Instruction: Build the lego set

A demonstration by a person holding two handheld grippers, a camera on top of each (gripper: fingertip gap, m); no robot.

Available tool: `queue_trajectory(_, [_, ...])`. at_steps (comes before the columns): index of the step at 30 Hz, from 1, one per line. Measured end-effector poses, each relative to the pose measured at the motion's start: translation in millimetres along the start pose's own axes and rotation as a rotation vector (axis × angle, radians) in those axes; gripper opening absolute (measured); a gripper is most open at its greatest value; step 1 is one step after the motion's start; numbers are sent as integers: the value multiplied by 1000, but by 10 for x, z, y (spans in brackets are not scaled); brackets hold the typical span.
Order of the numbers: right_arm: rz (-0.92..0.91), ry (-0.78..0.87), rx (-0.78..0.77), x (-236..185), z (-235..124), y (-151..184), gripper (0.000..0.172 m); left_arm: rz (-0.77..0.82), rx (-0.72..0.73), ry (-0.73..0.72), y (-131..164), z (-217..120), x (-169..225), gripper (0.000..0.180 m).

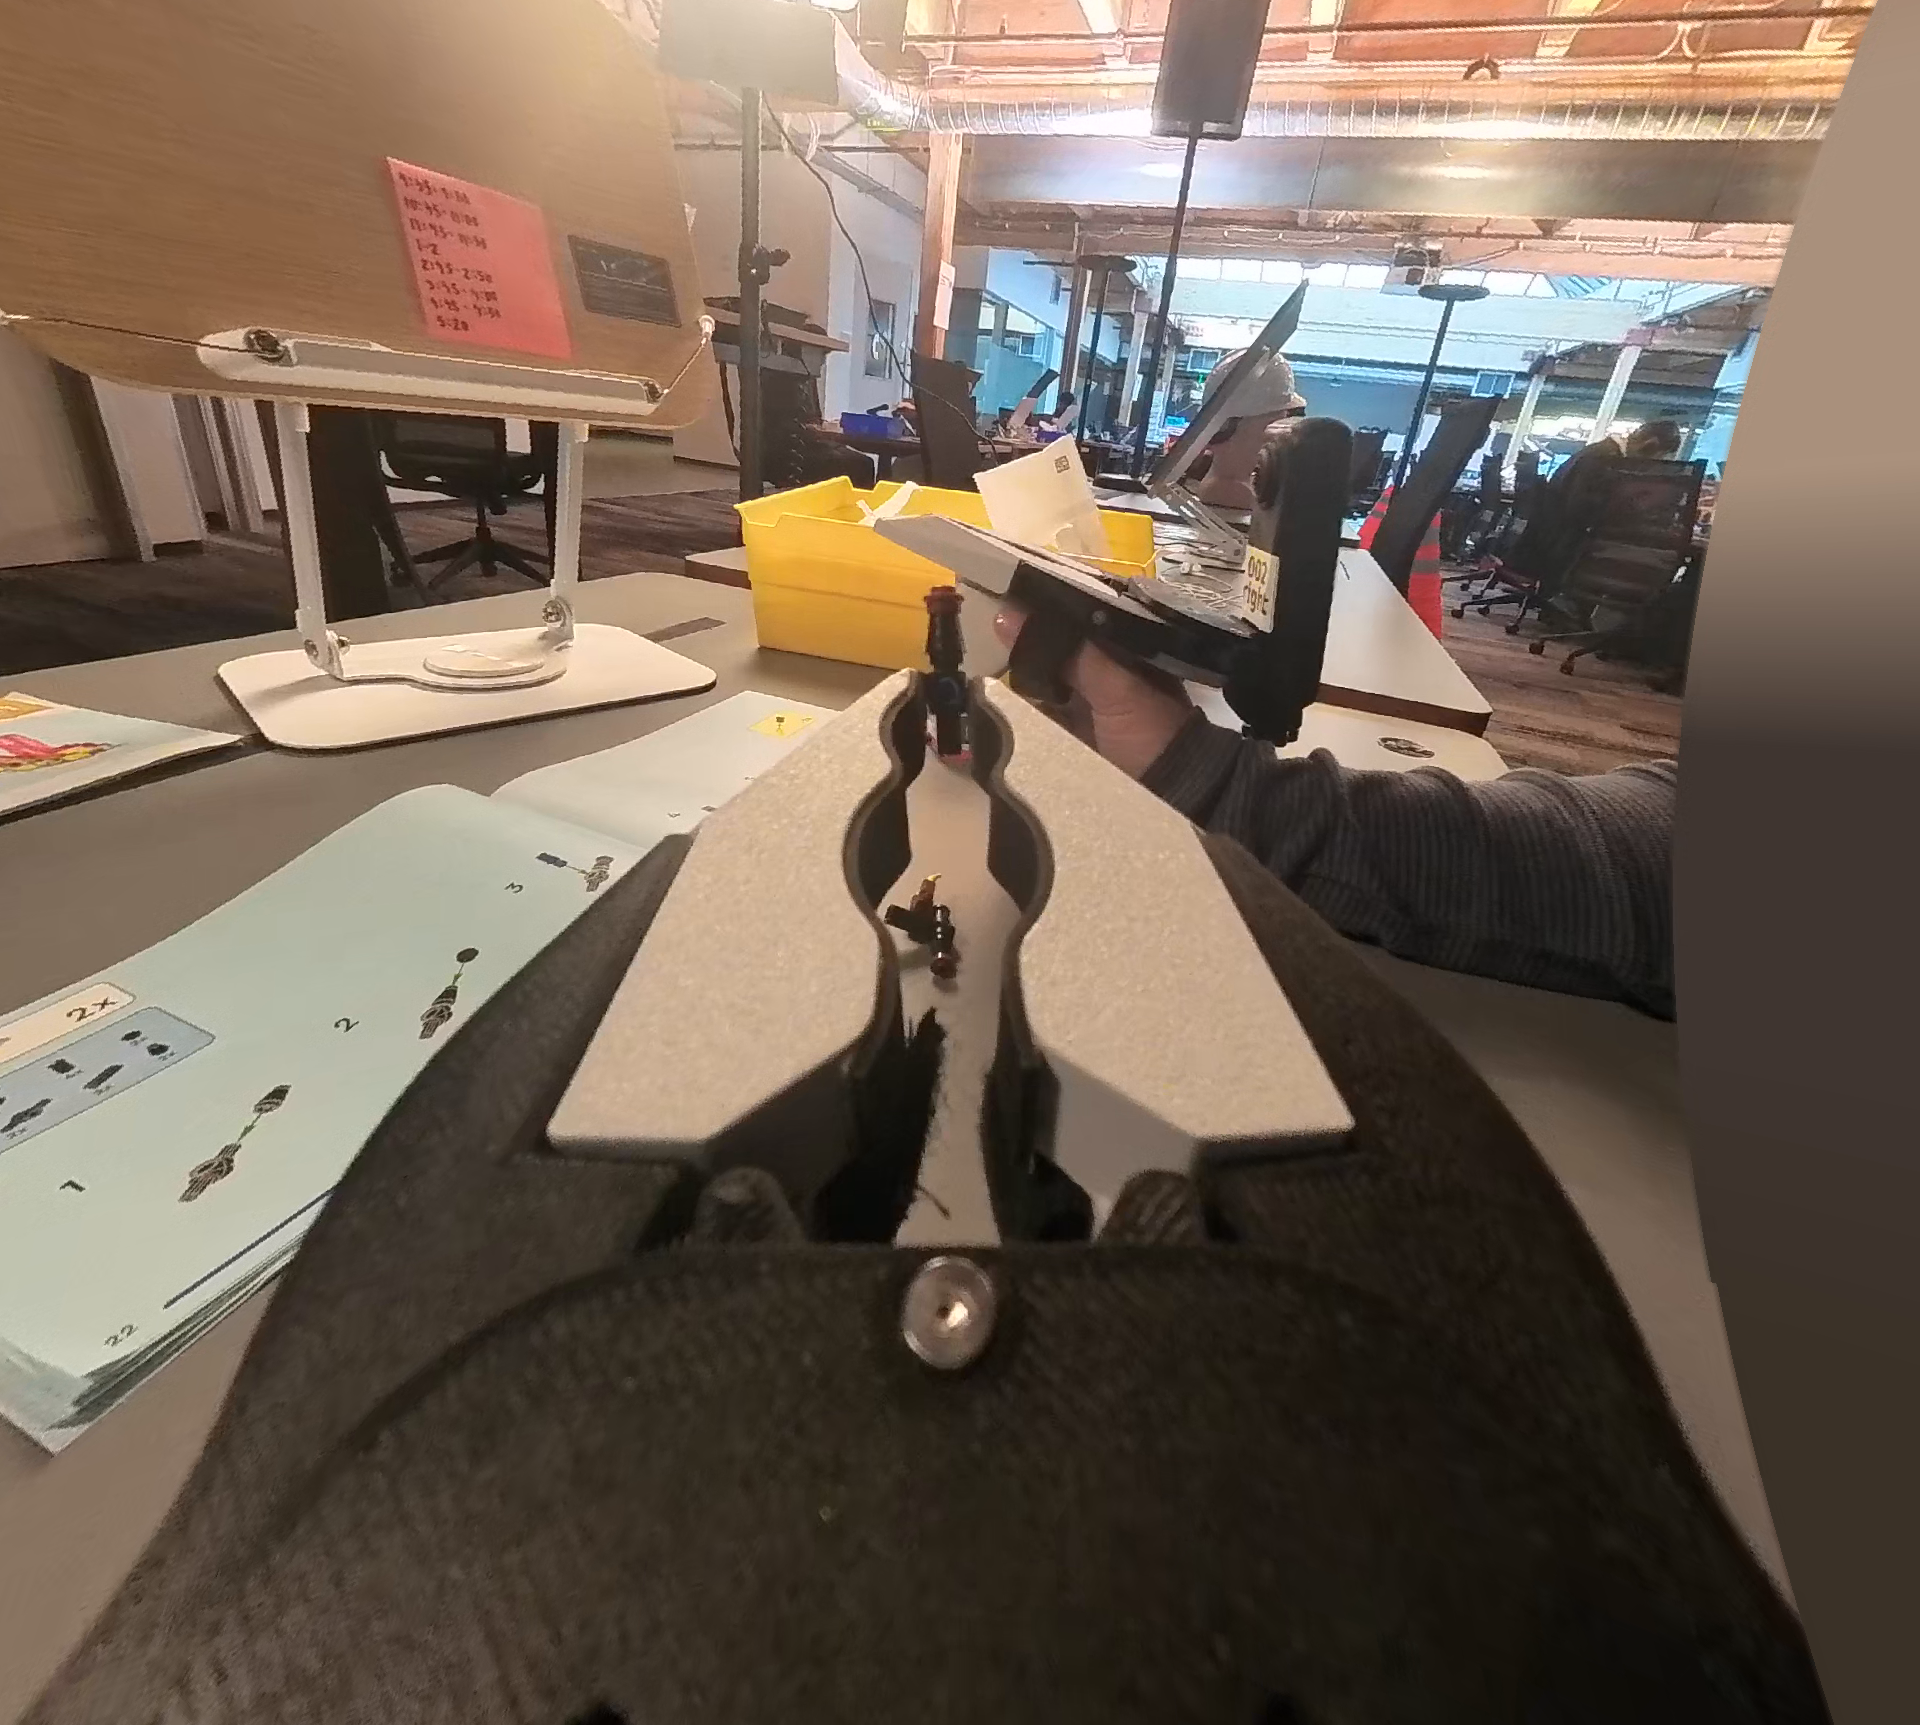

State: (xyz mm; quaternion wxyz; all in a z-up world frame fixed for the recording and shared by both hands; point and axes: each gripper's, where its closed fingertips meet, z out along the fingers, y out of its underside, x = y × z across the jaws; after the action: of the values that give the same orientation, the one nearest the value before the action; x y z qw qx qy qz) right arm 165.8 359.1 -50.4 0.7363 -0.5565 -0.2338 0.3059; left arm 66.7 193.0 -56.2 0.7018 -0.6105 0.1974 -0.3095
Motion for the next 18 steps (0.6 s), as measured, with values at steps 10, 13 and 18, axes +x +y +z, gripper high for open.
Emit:
queue_trajectory(10, [19,0,-5,14,4,15,0,-4,0,21,2,-2,27,6])
queue_trajectory(13, [25,-1,-8,16,6,22,0,2,1,47,1,3,73,5])
queue_trajectory(18, [32,-3,-12,18,9,30,0,7,-5,48,12,10,81,5])
